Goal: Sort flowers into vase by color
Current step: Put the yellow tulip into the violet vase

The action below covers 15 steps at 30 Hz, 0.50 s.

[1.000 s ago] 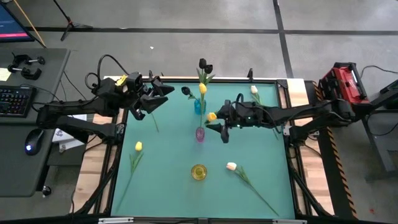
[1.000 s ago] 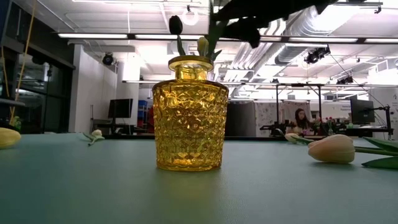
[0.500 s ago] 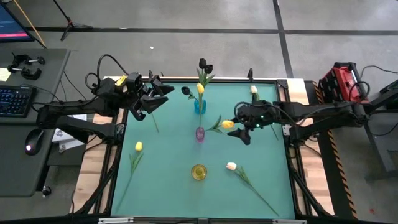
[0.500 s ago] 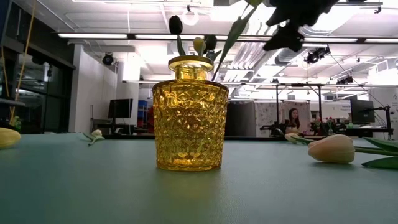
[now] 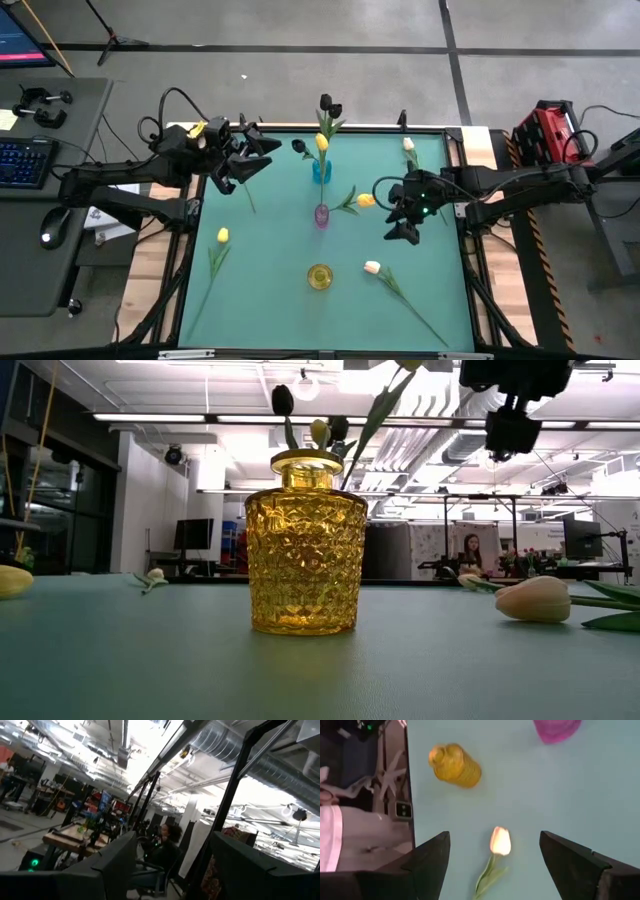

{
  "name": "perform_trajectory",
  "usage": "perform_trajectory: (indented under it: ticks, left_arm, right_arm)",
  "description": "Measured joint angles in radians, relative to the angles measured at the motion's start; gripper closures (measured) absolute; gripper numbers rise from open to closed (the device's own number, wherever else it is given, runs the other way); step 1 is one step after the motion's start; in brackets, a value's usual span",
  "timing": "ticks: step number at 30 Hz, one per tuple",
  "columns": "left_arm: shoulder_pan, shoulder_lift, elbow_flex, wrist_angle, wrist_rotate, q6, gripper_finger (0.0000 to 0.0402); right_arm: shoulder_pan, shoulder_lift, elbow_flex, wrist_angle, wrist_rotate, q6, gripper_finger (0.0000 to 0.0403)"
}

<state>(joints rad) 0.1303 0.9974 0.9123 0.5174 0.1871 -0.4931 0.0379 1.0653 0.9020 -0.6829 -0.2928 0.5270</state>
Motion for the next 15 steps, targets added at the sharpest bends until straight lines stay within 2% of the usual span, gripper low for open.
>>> perform_trajectory:
  ticks: [5,8,12,15]
  left_arm:
    - [0.000,0.000,0.000,-0.078,0.000,-0.023,0.0156]
    - [-0.007,0.000,0.000,-0.232,0.000,-0.133,0.0156]
    - [-0.073,0.001,0.000,-0.627,-0.001,-0.326,0.0156]
    - [-0.180,0.017,0.000,-1.003,-0.034,-0.479,0.0156]
  right_arm:
    - [0.041,0.000,0.000,-0.017,0.012,0.000,0.0108]
    - [0.060,0.000,0.000,-0.017,0.058,0.000,0.0108]
    - [0.075,0.000,0.000,-0.017,0.104,-0.002,0.0108]
    - [0.076,0.000,0.000,-0.017,0.158,-0.003,0.0108]
